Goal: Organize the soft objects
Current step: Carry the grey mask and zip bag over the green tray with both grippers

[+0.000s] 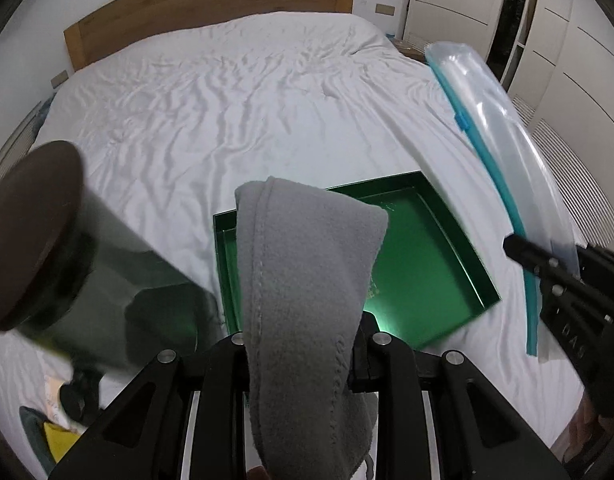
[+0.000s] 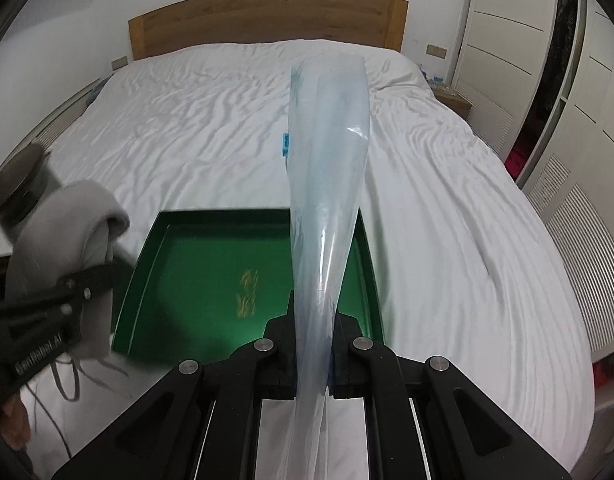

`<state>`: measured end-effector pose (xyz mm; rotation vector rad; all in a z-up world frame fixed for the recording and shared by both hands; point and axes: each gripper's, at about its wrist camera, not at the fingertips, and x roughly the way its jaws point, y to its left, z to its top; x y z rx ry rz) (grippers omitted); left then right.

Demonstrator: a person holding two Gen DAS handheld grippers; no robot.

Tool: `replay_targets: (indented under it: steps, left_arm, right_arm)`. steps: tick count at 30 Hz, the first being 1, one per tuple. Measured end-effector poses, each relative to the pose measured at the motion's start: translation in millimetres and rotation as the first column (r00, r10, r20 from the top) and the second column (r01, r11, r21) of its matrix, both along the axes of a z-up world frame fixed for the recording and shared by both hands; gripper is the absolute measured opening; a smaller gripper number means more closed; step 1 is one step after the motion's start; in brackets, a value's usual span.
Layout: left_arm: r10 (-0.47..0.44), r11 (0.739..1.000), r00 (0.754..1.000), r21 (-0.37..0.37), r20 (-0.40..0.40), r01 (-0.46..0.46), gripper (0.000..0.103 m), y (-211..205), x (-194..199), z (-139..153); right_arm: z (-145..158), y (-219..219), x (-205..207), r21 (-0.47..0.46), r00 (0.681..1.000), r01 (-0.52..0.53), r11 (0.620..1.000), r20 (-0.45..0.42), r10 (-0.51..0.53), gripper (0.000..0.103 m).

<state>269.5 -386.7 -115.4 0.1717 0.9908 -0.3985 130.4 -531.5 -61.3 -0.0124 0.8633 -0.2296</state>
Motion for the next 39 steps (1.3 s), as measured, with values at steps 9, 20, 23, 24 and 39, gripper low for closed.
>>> replay_targets:
  steps: [9,20,23,24,39]
  left_arm:
    - [0.024,0.999,1.0,0.029,0.011,-0.025,0.021,-14,22,-26]
    - [0.033,0.997,0.999,0.072,0.038,-0.036,0.021,-25,34,-49]
    - [0.036,0.996,0.999,0.075,0.034,-0.039,0.022,-26,38,-55]
    - [0.037,0.996,0.999,0.079,0.035,-0.04,0.022,-27,38,-57]
    - [0.065,0.989,0.998,0.132,0.001,-0.064,0.024,-32,59,-88]
  right_arm:
    - [-35,-8,48,-0.006,1.0,-0.008,1.0,-0.013,0.008,0.008]
    - [-71,-9,89,-0.008,0.999,0.0,1.0,-0.043,0.0,0.008]
    - [-82,-14,98,0.003,0.999,0.006,1.0,-0.049,-0.006,0.009]
    - [-85,-14,101,0.005,0.999,0.009,1.0,-0.054,-0.008,0.009]
    - [-129,-25,138,0.023,0.992,0.038,0.999,-0.12,-0.035,0.01]
